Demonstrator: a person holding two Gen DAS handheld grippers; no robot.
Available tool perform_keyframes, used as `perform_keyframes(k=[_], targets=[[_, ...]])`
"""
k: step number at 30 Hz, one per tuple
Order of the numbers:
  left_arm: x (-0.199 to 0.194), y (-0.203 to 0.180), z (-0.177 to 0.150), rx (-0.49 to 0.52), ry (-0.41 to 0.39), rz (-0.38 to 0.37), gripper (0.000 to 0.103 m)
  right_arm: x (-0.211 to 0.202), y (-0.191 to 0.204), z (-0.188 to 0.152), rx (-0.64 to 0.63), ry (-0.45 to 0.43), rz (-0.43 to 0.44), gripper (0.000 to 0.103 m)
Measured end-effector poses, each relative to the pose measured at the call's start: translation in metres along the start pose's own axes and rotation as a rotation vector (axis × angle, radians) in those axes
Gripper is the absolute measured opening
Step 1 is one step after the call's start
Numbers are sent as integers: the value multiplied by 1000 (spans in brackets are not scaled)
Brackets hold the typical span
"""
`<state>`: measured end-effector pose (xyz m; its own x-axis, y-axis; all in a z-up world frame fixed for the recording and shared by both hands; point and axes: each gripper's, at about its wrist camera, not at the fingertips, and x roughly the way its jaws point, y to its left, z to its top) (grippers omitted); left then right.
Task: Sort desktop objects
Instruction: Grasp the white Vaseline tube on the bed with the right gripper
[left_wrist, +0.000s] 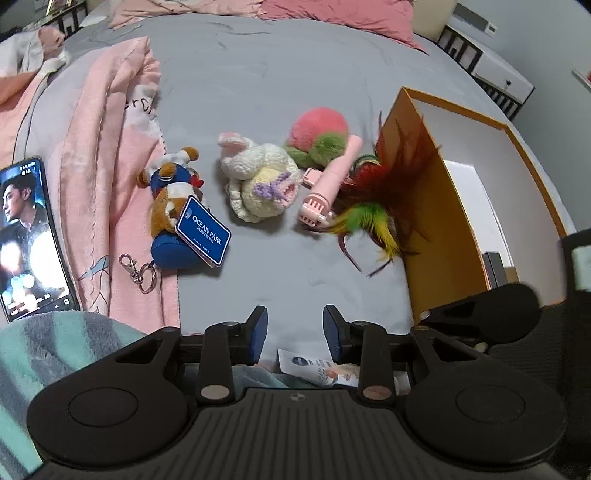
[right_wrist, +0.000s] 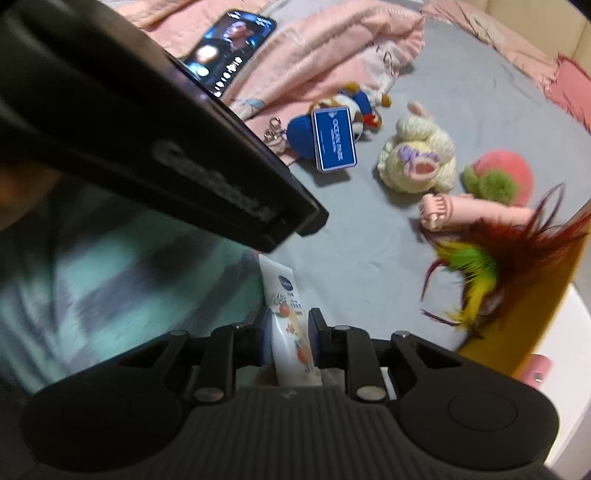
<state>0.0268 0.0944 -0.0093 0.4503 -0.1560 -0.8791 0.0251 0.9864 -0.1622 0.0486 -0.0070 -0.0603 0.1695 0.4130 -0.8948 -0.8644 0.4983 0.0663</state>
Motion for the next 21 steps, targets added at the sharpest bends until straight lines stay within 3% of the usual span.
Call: perform_keyframes(k=[15,21], targets=[[17,21,7,-80,6,-68,38,33,-21,14,92,90,132,24],[20,21,8,-75,12,-80,38,36,-30,12,105,118,157,38]])
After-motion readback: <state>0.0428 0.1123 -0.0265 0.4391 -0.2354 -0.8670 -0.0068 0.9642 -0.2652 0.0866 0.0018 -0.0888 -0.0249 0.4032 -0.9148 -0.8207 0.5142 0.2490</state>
